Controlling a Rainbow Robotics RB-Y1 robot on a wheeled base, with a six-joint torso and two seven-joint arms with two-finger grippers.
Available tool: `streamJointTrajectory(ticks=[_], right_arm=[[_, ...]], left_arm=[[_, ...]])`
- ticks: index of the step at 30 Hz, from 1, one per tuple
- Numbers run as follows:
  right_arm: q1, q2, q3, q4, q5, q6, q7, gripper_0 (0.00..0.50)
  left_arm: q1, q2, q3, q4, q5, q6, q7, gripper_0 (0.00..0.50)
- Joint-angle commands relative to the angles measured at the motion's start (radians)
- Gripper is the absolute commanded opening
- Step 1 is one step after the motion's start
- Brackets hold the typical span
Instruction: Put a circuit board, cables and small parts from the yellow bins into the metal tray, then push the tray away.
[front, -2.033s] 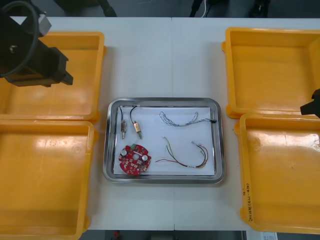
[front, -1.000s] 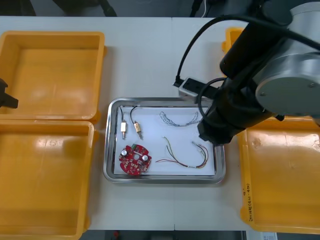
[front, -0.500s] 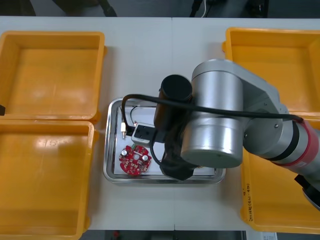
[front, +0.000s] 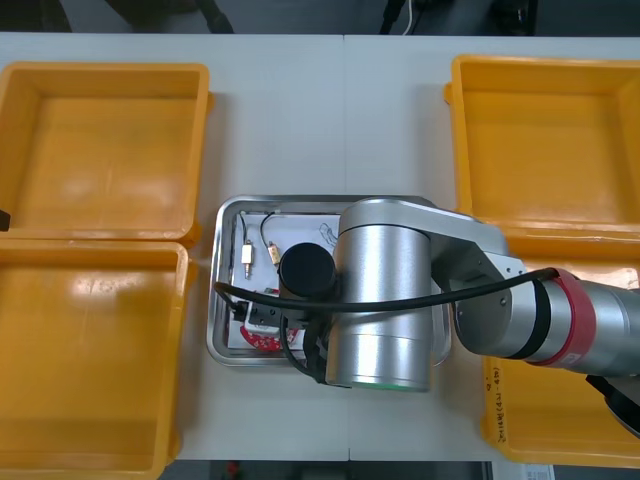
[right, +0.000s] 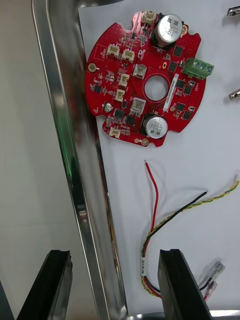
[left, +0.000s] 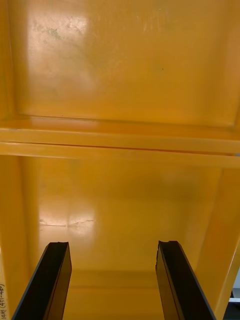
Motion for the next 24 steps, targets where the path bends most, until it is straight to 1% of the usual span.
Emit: streamJointTrajectory(ticks=[1,3,6,10,12,14,20,24], right_arm=[[-0.002,0.014,0.007,0.028,0.005,-0.029,0.134,0.5],[0.006,0.016,0.007,0.045,-0.001,-0.03,0.16,0.5],[0.012,0.02,0.014,0.054,0.002,-0.032,0.164,0.5],[0.022,0.023,0.064,0.053,0.046,-0.061,0.168,0.5],[0.042,0.023,0.085,0.053,0.082,-0.087,0.168,0.5],[0.064,0.025,0.087,0.053,0.097,-0.101,0.171,0.5],[0.104,0.028,0.087,0.051,0.1,-0.099,0.172,0.5],[0.128,0.029,0.094,0.051,0.129,-0.101,0.175,0.5]], left_arm=[[0.024,0.049,0.027,-0.028,0.002,0.006,-0.136,0.5],[0.024,0.049,0.027,-0.028,0.002,0.006,-0.136,0.5],[0.024,0.049,0.027,-0.028,0.002,0.006,-0.136,0.5],[0.024,0.049,0.027,-0.028,0.002,0.006,-0.136,0.5],[0.024,0.049,0.027,-0.028,0.002,0.006,-0.136,0.5],[0.024,0.049,0.027,-0.028,0.002,0.006,-0.136,0.5],[0.024,0.049,0.027,-0.028,0.002,0.006,-0.136,0.5],[0.024,0.049,0.027,-0.028,0.002,0.006,-0.136,0.5]])
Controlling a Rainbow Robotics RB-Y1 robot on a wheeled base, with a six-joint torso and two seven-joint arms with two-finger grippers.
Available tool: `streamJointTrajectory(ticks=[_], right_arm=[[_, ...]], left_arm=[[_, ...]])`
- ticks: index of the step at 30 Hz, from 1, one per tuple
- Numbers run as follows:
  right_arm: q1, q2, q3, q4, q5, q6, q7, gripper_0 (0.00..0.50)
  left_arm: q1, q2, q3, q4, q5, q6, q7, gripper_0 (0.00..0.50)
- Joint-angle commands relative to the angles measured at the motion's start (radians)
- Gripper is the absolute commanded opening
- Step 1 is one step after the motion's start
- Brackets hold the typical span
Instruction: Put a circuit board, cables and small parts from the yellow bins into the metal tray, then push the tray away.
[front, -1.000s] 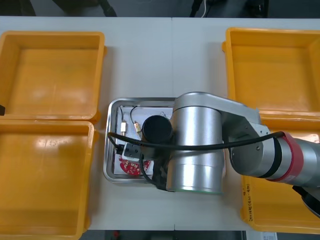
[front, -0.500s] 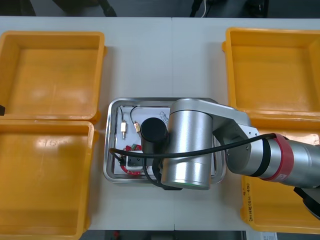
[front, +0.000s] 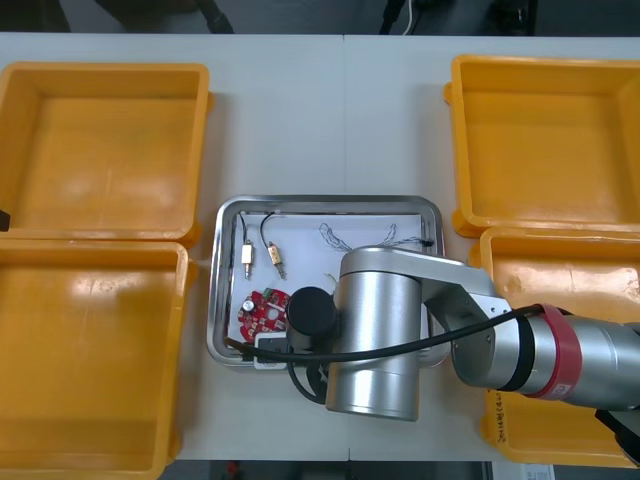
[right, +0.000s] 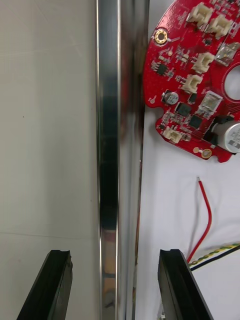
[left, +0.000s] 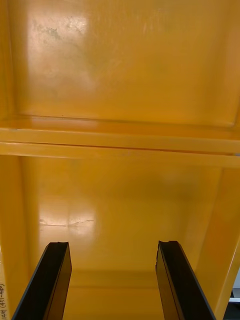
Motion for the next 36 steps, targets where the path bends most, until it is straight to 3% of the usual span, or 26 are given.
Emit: streamJointTrajectory(ticks=[1,10,19,36], right_arm=[[0.042,0.031,0.02,-0.011,0.041,-0.004,-0.004,0.5],[0.076,0.063,0.04,-0.01,0.107,-0.004,-0.004,0.5],[0.077,0.092,0.049,0.05,0.122,-0.005,-0.007,0.5],[0.077,0.095,0.077,0.054,0.179,-0.005,-0.017,0.5]], left_arm=[[0.023,0.049,0.027,-0.027,0.001,0.006,-0.136,0.5],[0.023,0.049,0.027,-0.027,0.001,0.006,-0.136,0.5],[0.023,0.049,0.027,-0.027,0.001,0.006,-0.136,0.5],[0.023,0.049,0.027,-0.027,0.001,0.006,-0.136,0.5]])
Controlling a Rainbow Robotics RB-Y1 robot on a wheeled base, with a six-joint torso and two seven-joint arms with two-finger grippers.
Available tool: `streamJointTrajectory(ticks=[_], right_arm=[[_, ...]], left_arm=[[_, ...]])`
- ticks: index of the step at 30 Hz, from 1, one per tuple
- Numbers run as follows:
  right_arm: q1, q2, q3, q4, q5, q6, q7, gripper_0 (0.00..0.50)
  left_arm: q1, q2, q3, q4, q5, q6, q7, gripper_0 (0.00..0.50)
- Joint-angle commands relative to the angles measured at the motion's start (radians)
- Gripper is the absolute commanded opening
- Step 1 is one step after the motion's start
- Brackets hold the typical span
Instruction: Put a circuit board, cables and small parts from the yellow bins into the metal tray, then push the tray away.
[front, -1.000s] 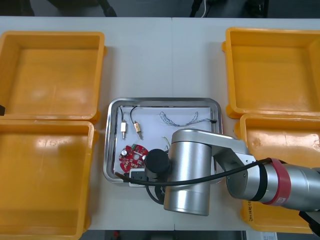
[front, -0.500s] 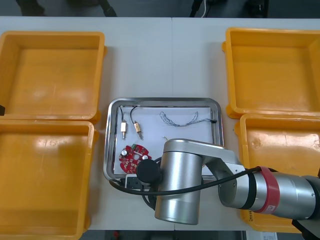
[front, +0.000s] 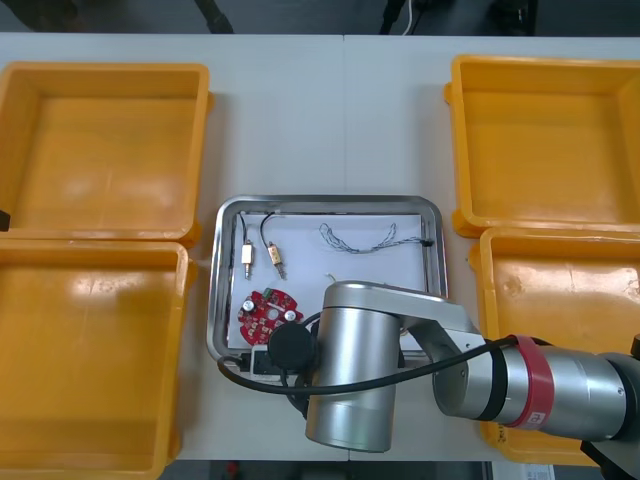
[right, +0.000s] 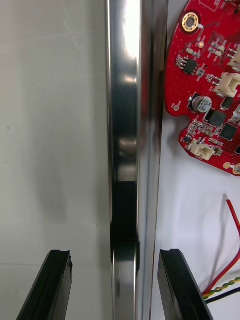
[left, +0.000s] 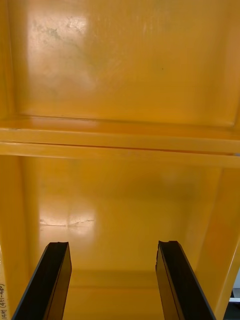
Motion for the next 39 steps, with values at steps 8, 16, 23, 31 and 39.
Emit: streamJointTrajectory(ticks=[8,16,23,31,39], right_arm=[[0.009,0.028,0.035,-0.01,0.028,-0.007,-0.028,0.5],[0.009,0.028,0.05,-0.01,0.034,-0.025,-0.037,0.5],[0.009,0.031,0.053,-0.01,0.034,-0.031,-0.043,0.5],[0.009,0.029,0.053,-0.01,0.034,-0.03,-0.048,0.422],[0.009,0.031,0.053,-0.01,0.037,-0.03,-0.059,0.064]], left_arm=[[0.023,0.049,0.027,-0.027,0.001,0.006,-0.135,0.5],[0.023,0.049,0.027,-0.027,0.001,0.006,-0.135,0.5],[0.023,0.049,0.027,-0.027,0.001,0.006,-0.135,0.5],[0.023,0.049,0.027,-0.027,0.001,0.006,-0.135,0.5],[0.023,0.049,0.027,-0.027,0.001,0.006,-0.135,0.5]])
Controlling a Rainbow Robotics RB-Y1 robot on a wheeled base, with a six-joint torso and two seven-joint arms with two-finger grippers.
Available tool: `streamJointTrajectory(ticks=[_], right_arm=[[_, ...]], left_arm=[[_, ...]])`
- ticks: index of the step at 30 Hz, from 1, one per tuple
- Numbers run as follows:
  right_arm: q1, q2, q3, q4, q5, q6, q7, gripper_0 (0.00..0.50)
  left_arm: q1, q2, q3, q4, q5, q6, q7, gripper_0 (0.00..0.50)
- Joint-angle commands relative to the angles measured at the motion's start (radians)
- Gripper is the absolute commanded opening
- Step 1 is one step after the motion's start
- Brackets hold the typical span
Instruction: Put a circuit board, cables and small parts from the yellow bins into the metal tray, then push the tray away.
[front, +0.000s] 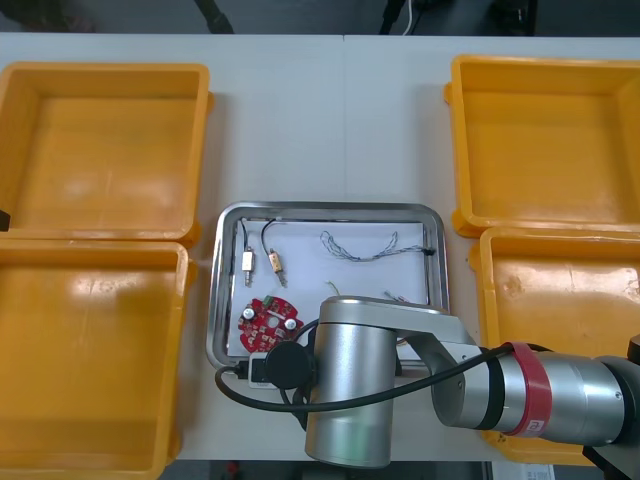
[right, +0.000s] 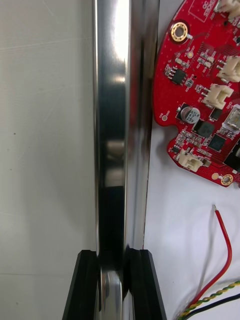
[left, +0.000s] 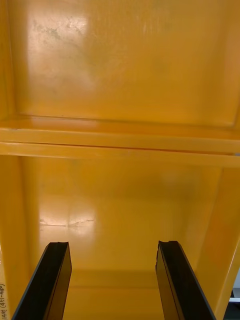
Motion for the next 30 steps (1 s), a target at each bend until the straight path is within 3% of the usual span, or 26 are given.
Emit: streamJointTrajectory(ticks=[1,17,30], right_arm=[[0.007,0.029,0.015,-0.011,0.011,-0.008,-0.042,0.061],[-0.025,0.027,0.015,-0.013,0.051,-0.009,-0.042,0.01],[-0.097,0.007,0.015,-0.013,0.06,-0.011,-0.042,0.002]], left_arm=[[0.023,0.049,0.027,-0.027,0.001,0.006,-0.135,0.5],[0.023,0.049,0.027,-0.027,0.001,0.006,-0.135,0.5],[0.023,0.049,0.027,-0.027,0.001,0.006,-0.135,0.5]])
